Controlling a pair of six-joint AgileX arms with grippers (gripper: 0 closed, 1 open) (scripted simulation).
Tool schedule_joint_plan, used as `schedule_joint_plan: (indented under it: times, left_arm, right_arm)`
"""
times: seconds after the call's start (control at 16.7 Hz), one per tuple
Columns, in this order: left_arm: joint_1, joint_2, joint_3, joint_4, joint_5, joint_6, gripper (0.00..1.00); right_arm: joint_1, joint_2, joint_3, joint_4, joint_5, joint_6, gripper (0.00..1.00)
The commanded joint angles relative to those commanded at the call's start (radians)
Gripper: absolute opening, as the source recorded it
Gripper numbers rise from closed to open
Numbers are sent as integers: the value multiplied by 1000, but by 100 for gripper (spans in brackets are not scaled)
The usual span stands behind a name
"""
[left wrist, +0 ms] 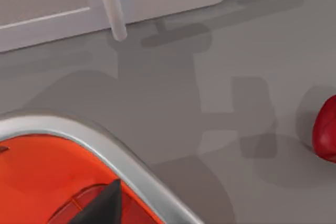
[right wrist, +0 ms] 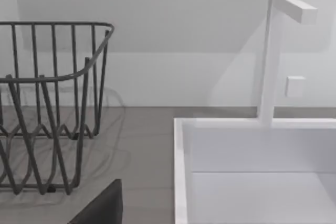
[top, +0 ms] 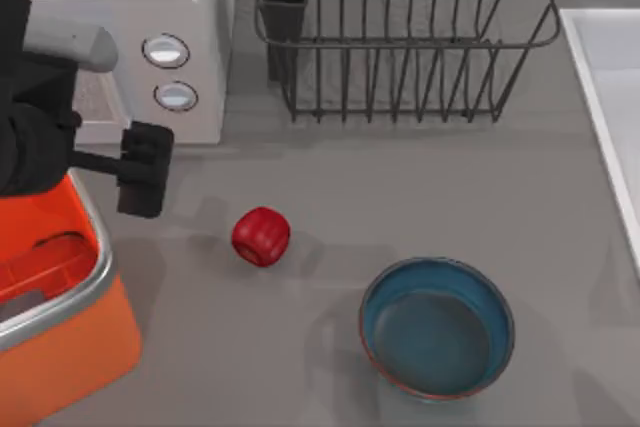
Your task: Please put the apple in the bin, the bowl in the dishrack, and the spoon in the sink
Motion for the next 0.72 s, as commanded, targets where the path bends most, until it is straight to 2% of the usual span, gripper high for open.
schedule_joint_plan:
  times: [0.42, 0.72]
  left_arm:
    - [-163, 545, 422, -289, -20, -27, 100]
    - [-242, 809, 627, -429, -29, -40, 100]
  right_arm:
    - [0, 0, 0, 0, 0, 0, 100]
    - [0, 0, 0, 0, 0, 0, 100]
